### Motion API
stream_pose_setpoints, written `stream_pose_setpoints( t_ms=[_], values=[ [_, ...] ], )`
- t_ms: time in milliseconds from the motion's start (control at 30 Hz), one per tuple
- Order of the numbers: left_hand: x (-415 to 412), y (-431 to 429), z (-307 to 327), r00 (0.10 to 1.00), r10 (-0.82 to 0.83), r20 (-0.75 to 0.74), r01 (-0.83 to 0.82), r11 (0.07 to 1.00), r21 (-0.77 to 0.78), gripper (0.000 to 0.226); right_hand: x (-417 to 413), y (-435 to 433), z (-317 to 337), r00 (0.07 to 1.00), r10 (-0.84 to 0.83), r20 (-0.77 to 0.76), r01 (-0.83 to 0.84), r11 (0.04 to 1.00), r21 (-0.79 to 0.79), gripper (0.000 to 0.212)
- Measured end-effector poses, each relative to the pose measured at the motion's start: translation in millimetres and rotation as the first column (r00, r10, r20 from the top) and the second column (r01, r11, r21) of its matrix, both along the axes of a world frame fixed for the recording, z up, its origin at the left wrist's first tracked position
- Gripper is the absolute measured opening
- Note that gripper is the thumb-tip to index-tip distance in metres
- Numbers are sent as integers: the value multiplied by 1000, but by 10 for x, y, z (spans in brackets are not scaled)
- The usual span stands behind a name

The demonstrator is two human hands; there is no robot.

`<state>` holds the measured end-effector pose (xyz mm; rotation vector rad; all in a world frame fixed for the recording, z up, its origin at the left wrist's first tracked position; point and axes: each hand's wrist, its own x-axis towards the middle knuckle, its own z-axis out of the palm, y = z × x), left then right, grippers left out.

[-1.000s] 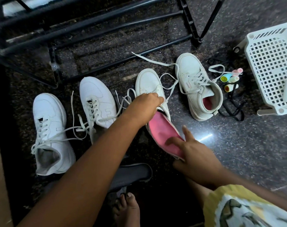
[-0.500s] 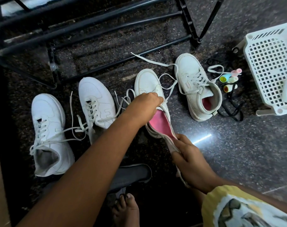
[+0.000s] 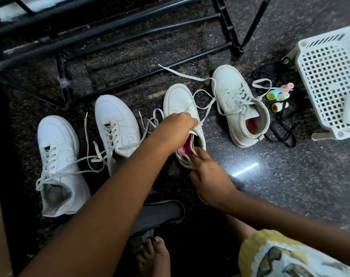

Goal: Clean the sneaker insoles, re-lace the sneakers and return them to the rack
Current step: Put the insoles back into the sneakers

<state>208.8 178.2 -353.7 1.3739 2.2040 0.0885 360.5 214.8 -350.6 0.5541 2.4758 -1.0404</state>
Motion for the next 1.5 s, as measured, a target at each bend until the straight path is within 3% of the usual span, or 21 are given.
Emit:
stream_pose_setpoints(
  t_ms=[300, 467, 600, 700, 833, 1000, 1200, 1500],
  values=[
    [-8, 6, -15, 999, 21, 30, -21, 1000, 11, 12, -395, 74, -140, 988, 79, 136, -103, 979, 175, 44],
    [-35, 6, -30, 996, 64, 61, -67, 997, 44, 7, -611, 89, -96, 943, 214, 256, -303, 871, 387, 37],
    [-39, -21, -65, 994, 81, 73, -86, 994, 69, 9, -432, 137, 56, 946, 242, 215, -310, 866, 391, 64],
    [-47, -37, -82, 991, 84, 103, -93, 992, 86, 9, -54, 145, 149, 927, 318, 198, -375, 808, 455, 86],
    [-53, -37, -97, 993, 74, 94, -82, 993, 83, 18, 295, 106, -3, 903, 430, 25, -379, 767, 518, 40],
    [-44, -37, -102, 993, 74, 87, -81, 993, 82, 11, 141, 200, -229, 887, 450, -100, -339, 785, 519, 52],
    [-57, -34, -126, 994, 69, 80, -75, 994, 78, 7, 39, 324, -397, 869, 484, -105, -371, 777, 509, 54],
    [-55, -28, -93, 995, 67, 72, -71, 995, 66, 8, -157, 322, -353, 775, 628, 74, -499, 537, 680, 50]
  ],
)
